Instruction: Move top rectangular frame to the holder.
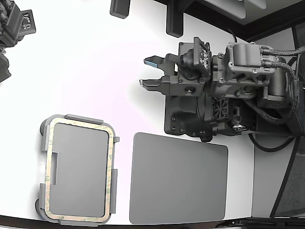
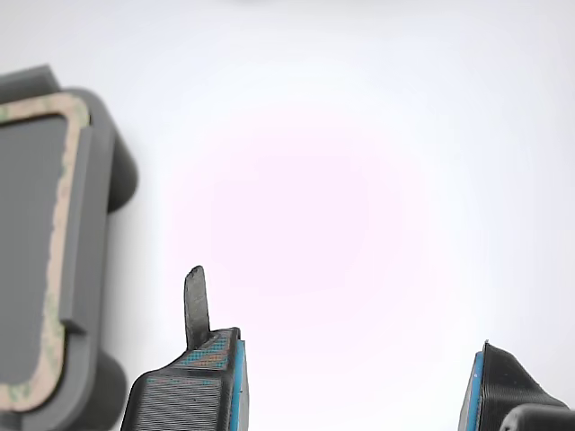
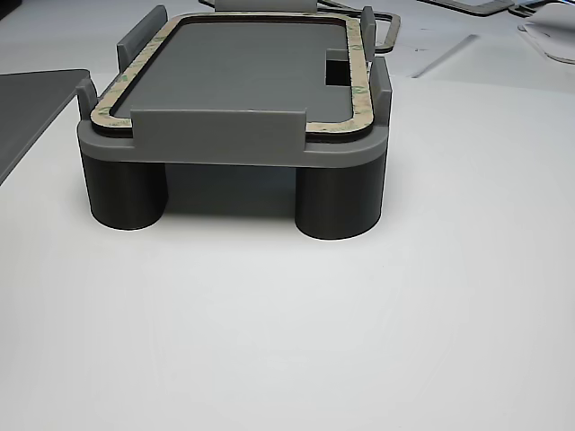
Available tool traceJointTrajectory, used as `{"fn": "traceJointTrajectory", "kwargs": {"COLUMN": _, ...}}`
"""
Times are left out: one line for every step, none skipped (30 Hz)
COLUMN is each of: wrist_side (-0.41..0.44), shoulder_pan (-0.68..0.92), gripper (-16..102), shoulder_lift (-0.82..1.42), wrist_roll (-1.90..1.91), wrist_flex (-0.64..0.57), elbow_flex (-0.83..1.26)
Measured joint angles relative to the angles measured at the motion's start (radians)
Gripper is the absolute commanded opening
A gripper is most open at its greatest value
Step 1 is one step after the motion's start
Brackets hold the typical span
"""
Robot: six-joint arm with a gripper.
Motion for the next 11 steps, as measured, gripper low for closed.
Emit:
{"fn": "traceJointTrajectory", "kwargs": {"wrist_side": 0.012, "shoulder_pan": 0.000, "gripper": 100, "shoulder_lift": 0.000, "wrist_roll": 0.005, "wrist_flex": 0.000, "elbow_flex": 0.000}}
{"fn": "traceJointTrajectory", "kwargs": {"wrist_side": 0.023, "shoulder_pan": 0.000, "gripper": 100, "shoulder_lift": 0.000, "wrist_roll": 0.008, "wrist_flex": 0.000, "elbow_flex": 0.000}}
{"fn": "traceJointTrajectory", "kwargs": {"wrist_side": 0.026, "shoulder_pan": 0.000, "gripper": 100, "shoulder_lift": 0.000, "wrist_roll": 0.009, "wrist_flex": 0.000, "elbow_flex": 0.000}}
{"fn": "traceJointTrajectory", "kwargs": {"wrist_side": 0.029, "shoulder_pan": 0.000, "gripper": 100, "shoulder_lift": 0.000, "wrist_roll": 0.011, "wrist_flex": 0.000, "elbow_flex": 0.000}}
{"fn": "traceJointTrajectory", "kwargs": {"wrist_side": 0.029, "shoulder_pan": 0.000, "gripper": 100, "shoulder_lift": 0.000, "wrist_roll": 0.011, "wrist_flex": 0.000, "elbow_flex": 0.000}}
{"fn": "traceJointTrajectory", "kwargs": {"wrist_side": 0.029, "shoulder_pan": 0.000, "gripper": 100, "shoulder_lift": 0.000, "wrist_roll": 0.012, "wrist_flex": 0.000, "elbow_flex": 0.000}}
{"fn": "traceJointTrajectory", "kwargs": {"wrist_side": 0.029, "shoulder_pan": 0.000, "gripper": 100, "shoulder_lift": 0.000, "wrist_roll": 0.012, "wrist_flex": 0.000, "elbow_flex": 0.000}}
{"fn": "traceJointTrajectory", "kwargs": {"wrist_side": 0.029, "shoulder_pan": 0.000, "gripper": 100, "shoulder_lift": 0.000, "wrist_roll": 0.012, "wrist_flex": 0.000, "elbow_flex": 0.000}}
{"fn": "traceJointTrajectory", "kwargs": {"wrist_side": 0.029, "shoulder_pan": 0.000, "gripper": 100, "shoulder_lift": 0.000, "wrist_roll": 0.012, "wrist_flex": 0.000, "elbow_flex": 0.000}}
{"fn": "traceJointTrajectory", "kwargs": {"wrist_side": 0.029, "shoulder_pan": 0.000, "gripper": 100, "shoulder_lift": 0.000, "wrist_roll": 0.012, "wrist_flex": 0.000, "elbow_flex": 0.000}}
{"fn": "traceJointTrajectory", "kwargs": {"wrist_side": 0.029, "shoulder_pan": 0.000, "gripper": 100, "shoulder_lift": 0.000, "wrist_roll": 0.012, "wrist_flex": 0.000, "elbow_flex": 0.000}}
